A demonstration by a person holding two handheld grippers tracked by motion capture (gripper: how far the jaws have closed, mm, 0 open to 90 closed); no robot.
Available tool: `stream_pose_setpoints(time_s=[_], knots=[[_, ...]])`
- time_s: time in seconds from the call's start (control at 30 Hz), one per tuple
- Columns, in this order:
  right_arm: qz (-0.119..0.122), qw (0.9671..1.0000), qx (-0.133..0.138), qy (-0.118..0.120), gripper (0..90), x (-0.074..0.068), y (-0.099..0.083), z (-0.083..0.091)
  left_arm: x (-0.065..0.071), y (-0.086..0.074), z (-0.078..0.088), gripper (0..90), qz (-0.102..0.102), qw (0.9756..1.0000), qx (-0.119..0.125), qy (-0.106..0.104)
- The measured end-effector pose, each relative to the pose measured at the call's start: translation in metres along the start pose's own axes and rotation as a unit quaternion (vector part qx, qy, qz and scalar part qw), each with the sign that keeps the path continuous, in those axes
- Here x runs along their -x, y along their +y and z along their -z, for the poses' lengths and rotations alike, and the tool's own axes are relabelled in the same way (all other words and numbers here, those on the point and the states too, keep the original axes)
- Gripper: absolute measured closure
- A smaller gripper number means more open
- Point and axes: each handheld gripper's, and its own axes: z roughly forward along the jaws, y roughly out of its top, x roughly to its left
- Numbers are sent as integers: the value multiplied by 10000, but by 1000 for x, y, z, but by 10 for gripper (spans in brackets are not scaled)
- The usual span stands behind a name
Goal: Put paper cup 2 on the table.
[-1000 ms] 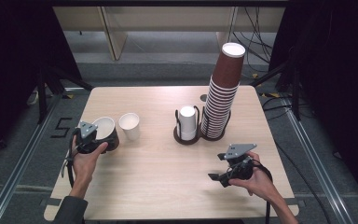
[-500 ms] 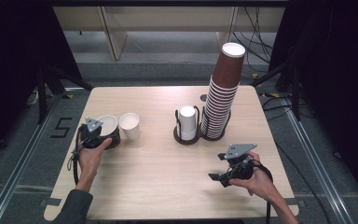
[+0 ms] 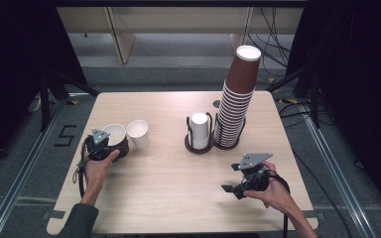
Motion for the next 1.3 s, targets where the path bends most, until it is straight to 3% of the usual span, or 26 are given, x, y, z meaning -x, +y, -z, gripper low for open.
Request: stream_pose_setpoints(time_s=[0.47, 0.67, 0.83, 1.07, 1.3], knots=[[-19, 10000, 2, -2, 162, 1, -1, 1, 2, -2, 4, 118, 63, 10000, -8, -5], [34, 10000, 4, 1, 162, 1, -1, 0, 2, -14, 4, 144, 105, 9999, -48, -50], [46, 10000, -28, 23, 161, 1, -1, 0, 0, -23, 5, 145, 259, 9996, -69, 10], [13, 10000, -47, 27, 161, 1, -1, 0, -1, -30, 8, 147, 236, 9996, -119, 22], [-17, 10000, -50, 11, 160, 0, -1, 0, 6, -32, 17, 147, 158, 9996, -177, -133]])
